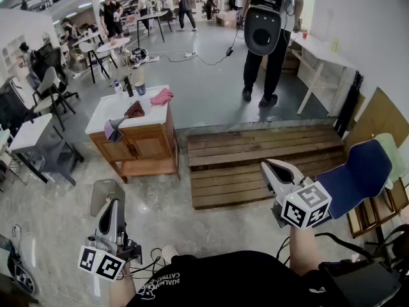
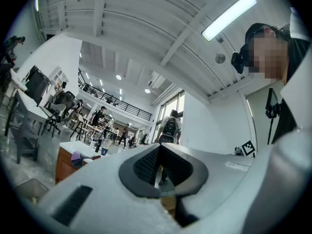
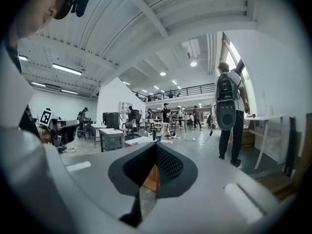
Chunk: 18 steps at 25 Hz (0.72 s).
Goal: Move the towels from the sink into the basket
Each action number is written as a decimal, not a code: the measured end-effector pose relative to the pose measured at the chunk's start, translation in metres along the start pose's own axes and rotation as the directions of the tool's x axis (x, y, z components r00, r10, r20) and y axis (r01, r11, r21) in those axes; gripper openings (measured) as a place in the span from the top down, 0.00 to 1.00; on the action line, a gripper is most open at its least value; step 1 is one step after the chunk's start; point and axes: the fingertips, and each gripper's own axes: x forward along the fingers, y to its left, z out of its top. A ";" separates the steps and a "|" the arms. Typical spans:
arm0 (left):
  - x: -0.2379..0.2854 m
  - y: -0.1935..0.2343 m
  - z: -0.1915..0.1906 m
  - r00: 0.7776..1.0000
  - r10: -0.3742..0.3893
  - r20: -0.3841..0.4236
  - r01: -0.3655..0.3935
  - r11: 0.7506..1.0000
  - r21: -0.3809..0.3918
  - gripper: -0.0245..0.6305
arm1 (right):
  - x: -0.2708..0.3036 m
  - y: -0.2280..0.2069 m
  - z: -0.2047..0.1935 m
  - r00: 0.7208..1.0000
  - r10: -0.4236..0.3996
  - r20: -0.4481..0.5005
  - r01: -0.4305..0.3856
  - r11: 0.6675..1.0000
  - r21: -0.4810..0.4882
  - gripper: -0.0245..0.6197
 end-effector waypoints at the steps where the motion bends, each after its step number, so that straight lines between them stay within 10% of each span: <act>1: 0.001 0.000 0.002 1.000 -0.002 0.001 0.002 1.000 0.005 0.96 | 0.001 0.000 0.002 1.000 0.001 0.001 -0.001 1.000 -0.001 0.96; 18: 0.021 0.088 0.024 1.000 0.002 -0.014 -0.002 1.000 -0.007 0.96 | 0.078 0.026 0.018 1.000 -0.008 0.021 0.006 0.998 0.063 0.95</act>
